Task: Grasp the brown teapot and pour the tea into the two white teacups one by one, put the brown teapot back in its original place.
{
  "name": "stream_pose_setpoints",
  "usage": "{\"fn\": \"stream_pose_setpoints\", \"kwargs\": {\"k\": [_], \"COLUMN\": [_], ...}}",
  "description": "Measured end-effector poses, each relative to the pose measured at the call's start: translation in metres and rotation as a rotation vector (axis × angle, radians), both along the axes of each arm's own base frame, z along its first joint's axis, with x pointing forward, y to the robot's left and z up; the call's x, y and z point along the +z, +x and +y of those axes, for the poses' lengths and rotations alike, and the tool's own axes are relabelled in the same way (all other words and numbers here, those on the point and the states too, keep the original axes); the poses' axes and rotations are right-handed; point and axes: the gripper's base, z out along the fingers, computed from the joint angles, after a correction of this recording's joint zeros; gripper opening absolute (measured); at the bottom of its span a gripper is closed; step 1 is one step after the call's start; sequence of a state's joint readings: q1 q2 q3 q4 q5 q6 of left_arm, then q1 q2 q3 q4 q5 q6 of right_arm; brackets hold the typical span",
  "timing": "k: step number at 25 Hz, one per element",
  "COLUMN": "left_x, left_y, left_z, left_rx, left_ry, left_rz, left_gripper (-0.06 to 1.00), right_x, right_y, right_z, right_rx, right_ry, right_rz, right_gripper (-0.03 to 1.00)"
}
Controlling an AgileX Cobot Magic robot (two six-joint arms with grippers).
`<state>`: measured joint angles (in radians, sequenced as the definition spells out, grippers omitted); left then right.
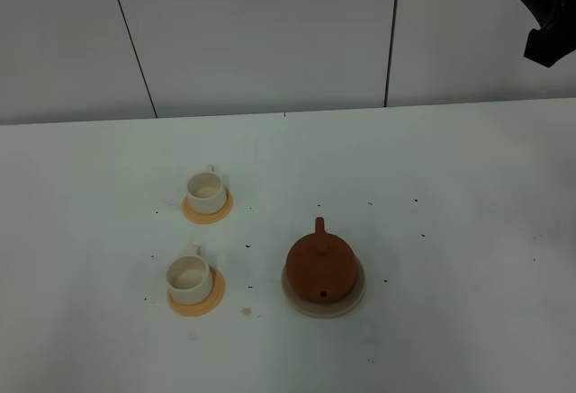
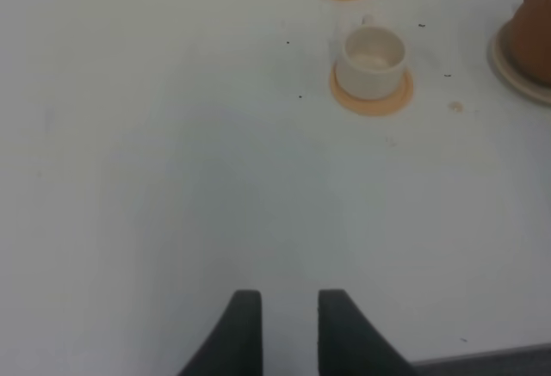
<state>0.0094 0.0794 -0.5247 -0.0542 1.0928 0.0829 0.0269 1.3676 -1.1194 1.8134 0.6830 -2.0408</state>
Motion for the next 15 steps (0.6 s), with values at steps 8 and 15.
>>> {"fn": "stream_pose_setpoints", "kwargs": {"k": [8, 15], "left_x": [0.000, 0.000], "left_y": [0.000, 0.000], "left_z": [0.000, 0.000], "left_rx": [0.000, 0.000], "left_ry": [0.000, 0.000], "left_rz": [-0.001, -0.001], "left_gripper": [0.23, 0.23], "right_x": [-0.044, -0.081], "right_y": [0.025, 0.015], "right_z": [0.001, 0.011], "right_rx": [0.010, 0.176], "right_ry": [-0.011, -0.312], "right_rz": [0.249, 0.455], "right_gripper": [0.29, 0.29]}}
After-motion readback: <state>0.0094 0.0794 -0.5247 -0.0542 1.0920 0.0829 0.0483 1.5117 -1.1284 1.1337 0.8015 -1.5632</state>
